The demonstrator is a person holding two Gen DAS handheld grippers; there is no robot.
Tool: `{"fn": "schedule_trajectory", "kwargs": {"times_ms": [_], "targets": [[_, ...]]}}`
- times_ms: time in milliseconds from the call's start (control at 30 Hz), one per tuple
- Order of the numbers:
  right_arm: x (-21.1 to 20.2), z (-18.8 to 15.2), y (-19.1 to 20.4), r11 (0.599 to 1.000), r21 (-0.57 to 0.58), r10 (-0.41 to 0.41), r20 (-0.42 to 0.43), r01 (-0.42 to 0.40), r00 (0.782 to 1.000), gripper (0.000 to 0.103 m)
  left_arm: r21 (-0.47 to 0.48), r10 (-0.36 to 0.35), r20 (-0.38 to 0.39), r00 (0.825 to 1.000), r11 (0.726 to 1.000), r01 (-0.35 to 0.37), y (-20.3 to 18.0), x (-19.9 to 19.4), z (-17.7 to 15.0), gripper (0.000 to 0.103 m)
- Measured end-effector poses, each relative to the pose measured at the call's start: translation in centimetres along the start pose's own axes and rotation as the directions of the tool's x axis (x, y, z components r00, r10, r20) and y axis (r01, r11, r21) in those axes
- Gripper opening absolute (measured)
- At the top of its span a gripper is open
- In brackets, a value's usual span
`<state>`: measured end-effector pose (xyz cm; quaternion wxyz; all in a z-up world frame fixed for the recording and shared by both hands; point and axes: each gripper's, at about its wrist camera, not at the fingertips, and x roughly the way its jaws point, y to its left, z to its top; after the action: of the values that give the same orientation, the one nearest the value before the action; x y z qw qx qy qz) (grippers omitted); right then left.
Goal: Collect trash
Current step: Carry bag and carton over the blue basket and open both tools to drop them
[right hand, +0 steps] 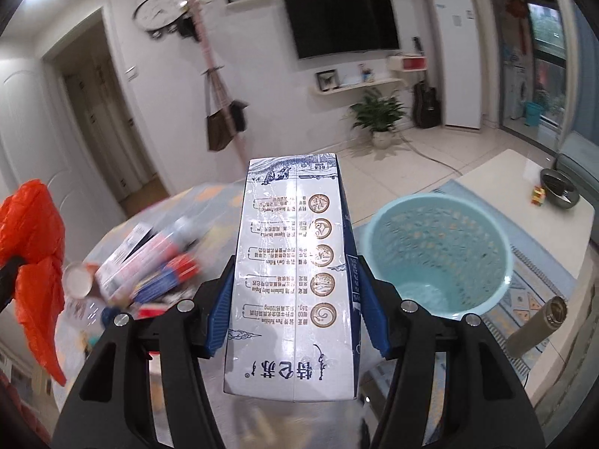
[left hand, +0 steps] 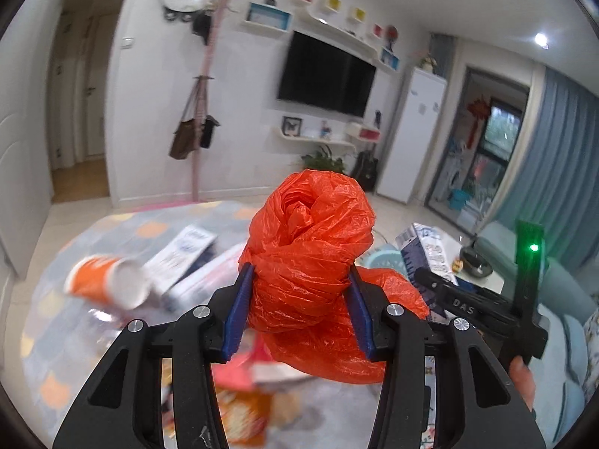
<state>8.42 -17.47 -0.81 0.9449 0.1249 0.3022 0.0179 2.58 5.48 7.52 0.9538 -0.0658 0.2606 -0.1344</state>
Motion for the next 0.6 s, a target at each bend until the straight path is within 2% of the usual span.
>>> {"fn": "schedule_trajectory", "kwargs": {"times_ms": [300,467,600], "targets": [[2.9,2.2,-10.9,0.978,0.168,-0.126,-0.008,0.126,0.992,0.056,0.060,-0.099,-0.103,0.990,0.993,0.105,-9.3,11.9,3.2,0.045],[6.1,1.6,-15.7,0.956,0.237,-0.162,-0.072,0.175,0.984,0.056,0.067,-0.122,-0.171,0.978,0.989,0.135,-12.6,18.1,2.8,0.045],[9.0,0.4,-18.2,0.941,0.257,-0.187,-0.145,0.219,0.972,0.056,0.093,-0.104,-0.240,0.965,0.987,0.130,-14.6,23.0,1.4,0.045]]}}
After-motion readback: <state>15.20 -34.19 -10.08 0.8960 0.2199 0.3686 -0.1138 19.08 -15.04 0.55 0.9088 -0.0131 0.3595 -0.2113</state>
